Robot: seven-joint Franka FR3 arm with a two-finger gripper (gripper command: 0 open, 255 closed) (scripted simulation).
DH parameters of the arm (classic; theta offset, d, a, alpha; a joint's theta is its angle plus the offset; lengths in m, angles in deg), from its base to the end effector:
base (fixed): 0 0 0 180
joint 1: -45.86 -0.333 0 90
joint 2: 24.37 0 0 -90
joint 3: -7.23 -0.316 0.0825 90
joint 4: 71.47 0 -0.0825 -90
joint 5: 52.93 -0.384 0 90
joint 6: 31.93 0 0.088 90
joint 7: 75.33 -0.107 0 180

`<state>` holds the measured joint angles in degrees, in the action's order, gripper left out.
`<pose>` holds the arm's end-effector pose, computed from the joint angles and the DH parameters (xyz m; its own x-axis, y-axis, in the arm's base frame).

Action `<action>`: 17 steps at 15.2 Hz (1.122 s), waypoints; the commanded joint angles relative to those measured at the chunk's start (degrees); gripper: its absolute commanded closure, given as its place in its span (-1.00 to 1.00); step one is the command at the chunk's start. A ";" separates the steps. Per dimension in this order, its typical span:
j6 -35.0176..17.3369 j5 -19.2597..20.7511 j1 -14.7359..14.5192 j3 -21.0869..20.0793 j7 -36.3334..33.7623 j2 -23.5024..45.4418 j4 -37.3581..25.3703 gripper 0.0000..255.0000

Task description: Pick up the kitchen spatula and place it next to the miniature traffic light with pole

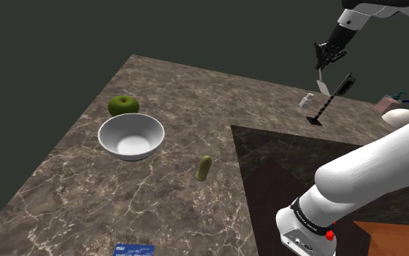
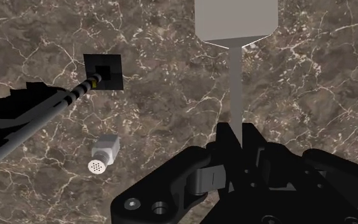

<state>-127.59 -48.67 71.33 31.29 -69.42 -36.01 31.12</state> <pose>0.3063 -0.4015 0.6259 0.7291 -0.6812 0.0655 -0.6826 -0.7308 -0.0013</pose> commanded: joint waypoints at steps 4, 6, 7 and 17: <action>-4.14 0.40 0.14 0.02 -0.25 -0.89 4.95 1.00; -5.68 0.50 0.20 0.06 -0.31 -1.08 6.67 1.00; -6.46 0.54 0.22 0.09 -0.34 -1.15 7.50 1.00; -14.15 0.76 0.45 0.49 -0.39 -1.10 15.16 1.00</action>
<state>-141.02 -47.82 71.79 31.71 -69.86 -37.37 45.82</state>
